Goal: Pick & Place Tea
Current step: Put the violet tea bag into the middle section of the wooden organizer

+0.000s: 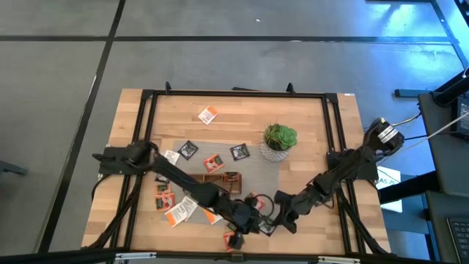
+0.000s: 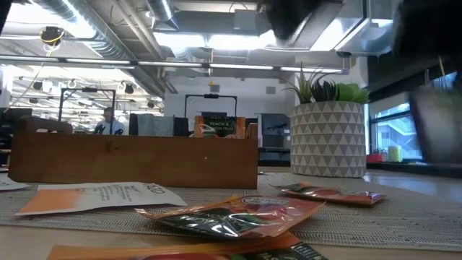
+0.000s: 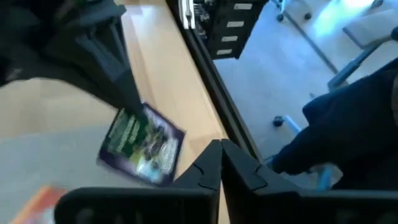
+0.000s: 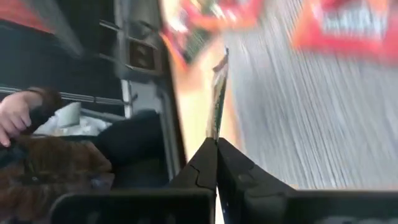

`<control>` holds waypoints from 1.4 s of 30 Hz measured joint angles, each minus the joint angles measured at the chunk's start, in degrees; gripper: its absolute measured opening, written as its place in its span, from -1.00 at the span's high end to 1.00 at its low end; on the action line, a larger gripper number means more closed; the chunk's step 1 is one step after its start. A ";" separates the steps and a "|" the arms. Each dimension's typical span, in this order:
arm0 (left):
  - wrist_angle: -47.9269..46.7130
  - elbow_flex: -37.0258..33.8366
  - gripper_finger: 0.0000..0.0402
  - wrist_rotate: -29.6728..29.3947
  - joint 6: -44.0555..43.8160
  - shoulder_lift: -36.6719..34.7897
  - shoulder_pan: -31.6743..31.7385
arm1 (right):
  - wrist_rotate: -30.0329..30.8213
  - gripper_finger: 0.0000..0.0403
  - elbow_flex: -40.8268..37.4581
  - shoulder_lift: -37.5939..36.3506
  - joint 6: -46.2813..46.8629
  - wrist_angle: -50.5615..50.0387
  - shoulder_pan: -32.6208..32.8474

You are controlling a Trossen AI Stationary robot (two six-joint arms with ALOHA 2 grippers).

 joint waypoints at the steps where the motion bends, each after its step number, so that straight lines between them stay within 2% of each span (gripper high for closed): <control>1: -0.17 -0.42 0.98 -0.38 0.15 -2.01 -0.02 | 1.17 0.98 0.41 -1.13 -1.64 -0.08 -0.04; 3: 0.48 -2.97 0.98 -2.44 0.27 -6.46 -0.61 | 3.08 0.98 1.95 -3.12 -5.32 -1.06 -0.57; 6: 3.79 -9.30 0.98 -9.27 1.11 -12.44 -2.54 | 3.59 0.99 7.47 -4.76 -12.46 -7.21 -2.54; 11: 18.02 -22.70 0.98 -23.85 0.53 -21.81 -6.73 | 4.85 0.99 22.78 -4.19 -26.36 -26.68 -7.87; 14: 24.97 -29.37 0.98 -28.96 0.06 -25.69 -8.96 | 8.77 0.99 31.29 -3.08 -33.81 -38.36 -11.47; 16: 25.54 -32.48 0.98 -31.44 -0.82 -28.34 -10.50 | 11.53 0.99 35.77 -2.00 -38.33 -42.62 -14.08; 22: 20.23 -35.53 0.98 -32.05 -2.11 -35.49 -13.99 | 13.05 0.99 44.31 3.25 -50.53 -44.61 -21.37; 29: 14.53 -35.51 0.98 -31.98 1.54 -41.02 -17.16 | 7.38 0.99 48.41 13.40 -56.65 -44.00 -27.48; 35: 11.61 -35.49 0.98 -31.93 1.65 -41.47 -19.22 | 5.88 0.99 49.52 21.30 -58.18 -41.93 -28.39; 42: 8.70 -35.49 0.98 -31.68 0.21 -41.31 -19.95 | 6.02 0.99 50.42 25.30 -60.53 -40.74 -28.58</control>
